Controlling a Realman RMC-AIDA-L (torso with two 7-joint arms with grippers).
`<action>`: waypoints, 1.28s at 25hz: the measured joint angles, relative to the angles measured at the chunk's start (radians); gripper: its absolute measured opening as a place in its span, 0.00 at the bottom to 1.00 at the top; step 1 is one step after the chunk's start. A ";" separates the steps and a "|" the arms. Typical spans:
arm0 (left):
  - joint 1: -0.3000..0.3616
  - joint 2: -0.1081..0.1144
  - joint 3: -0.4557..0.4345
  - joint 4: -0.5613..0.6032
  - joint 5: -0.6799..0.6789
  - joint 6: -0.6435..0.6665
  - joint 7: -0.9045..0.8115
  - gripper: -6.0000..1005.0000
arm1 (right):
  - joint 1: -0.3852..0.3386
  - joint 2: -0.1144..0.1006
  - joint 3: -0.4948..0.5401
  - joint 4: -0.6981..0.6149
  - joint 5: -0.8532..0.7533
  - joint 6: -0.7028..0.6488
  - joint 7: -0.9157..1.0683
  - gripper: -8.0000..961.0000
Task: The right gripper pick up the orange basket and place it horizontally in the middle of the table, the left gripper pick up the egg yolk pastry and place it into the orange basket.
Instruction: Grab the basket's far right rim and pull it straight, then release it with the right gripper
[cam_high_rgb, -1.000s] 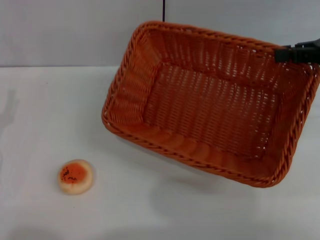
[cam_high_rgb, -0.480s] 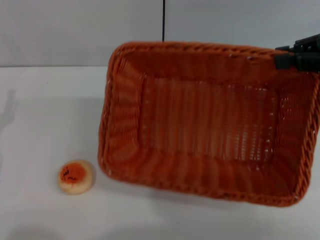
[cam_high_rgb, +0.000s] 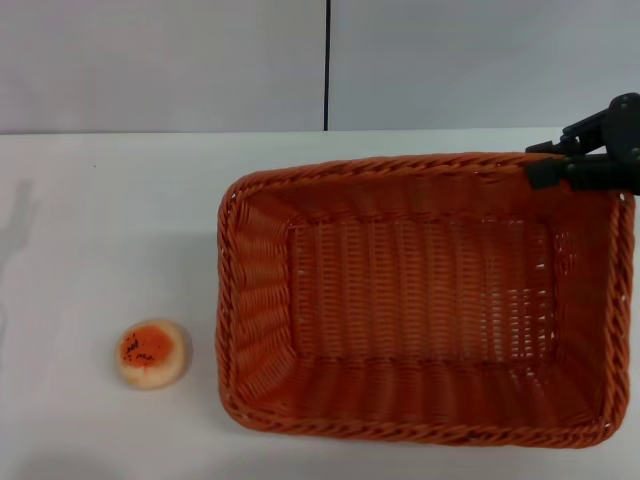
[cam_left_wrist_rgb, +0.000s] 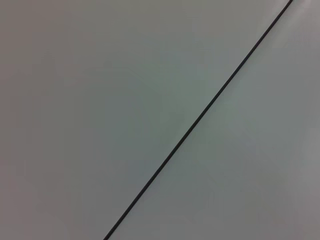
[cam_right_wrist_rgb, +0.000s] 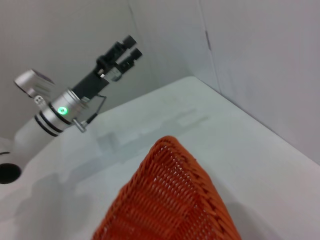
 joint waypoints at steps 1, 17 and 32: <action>0.000 0.000 0.000 -0.001 0.000 0.000 0.000 0.77 | 0.000 0.003 -0.001 0.002 -0.005 0.011 -0.001 0.18; 0.003 0.000 0.002 -0.011 0.000 -0.007 0.000 0.76 | 0.023 0.010 -0.002 0.046 -0.030 0.115 0.012 0.18; -0.005 0.000 0.002 -0.024 0.000 -0.016 0.000 0.75 | 0.052 0.017 0.010 0.039 -0.020 0.192 -0.012 0.41</action>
